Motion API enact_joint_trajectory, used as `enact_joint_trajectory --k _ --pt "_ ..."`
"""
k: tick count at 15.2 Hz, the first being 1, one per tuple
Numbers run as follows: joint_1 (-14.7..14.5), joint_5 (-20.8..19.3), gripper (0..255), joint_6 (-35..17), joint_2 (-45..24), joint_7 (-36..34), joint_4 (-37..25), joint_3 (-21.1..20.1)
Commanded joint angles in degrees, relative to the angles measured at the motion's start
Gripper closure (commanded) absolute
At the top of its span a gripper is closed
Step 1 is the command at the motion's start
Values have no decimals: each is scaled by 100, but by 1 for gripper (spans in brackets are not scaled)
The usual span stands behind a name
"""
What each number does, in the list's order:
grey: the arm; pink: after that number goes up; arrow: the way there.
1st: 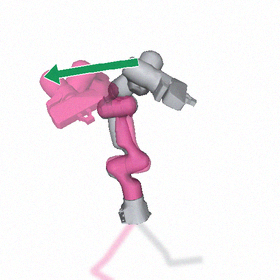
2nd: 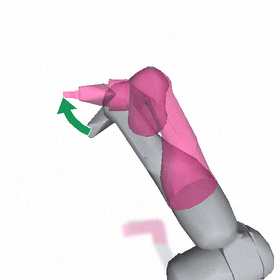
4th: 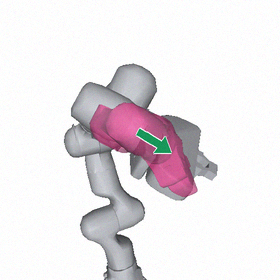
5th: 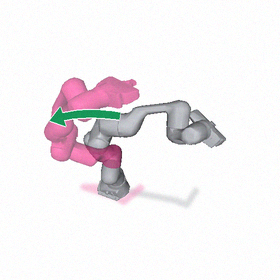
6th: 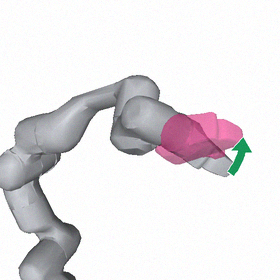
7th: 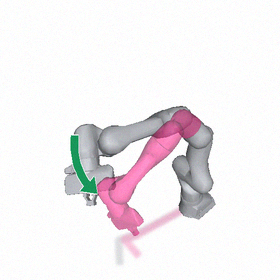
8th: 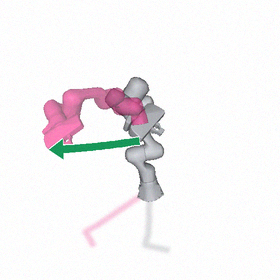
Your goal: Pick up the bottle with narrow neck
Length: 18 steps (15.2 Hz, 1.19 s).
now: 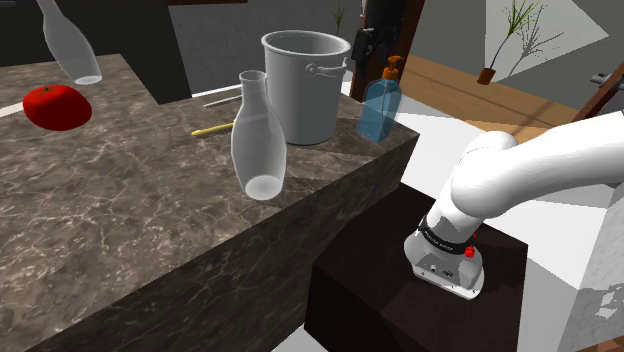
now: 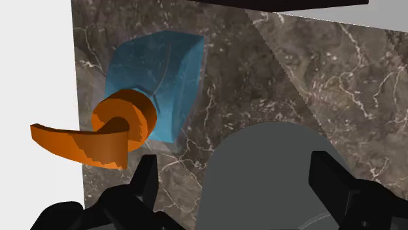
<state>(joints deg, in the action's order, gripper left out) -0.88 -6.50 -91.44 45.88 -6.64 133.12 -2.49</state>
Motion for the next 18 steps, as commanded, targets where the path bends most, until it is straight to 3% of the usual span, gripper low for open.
enact_joint_trajectory --k 1,10,18 --pt "0 0 0 0 0 0 0 0" --pt "-288 758 0 147 -887 -1074 -944 -918" --pt "-418 1132 0 272 -1960 -2050 -2174 -1701"
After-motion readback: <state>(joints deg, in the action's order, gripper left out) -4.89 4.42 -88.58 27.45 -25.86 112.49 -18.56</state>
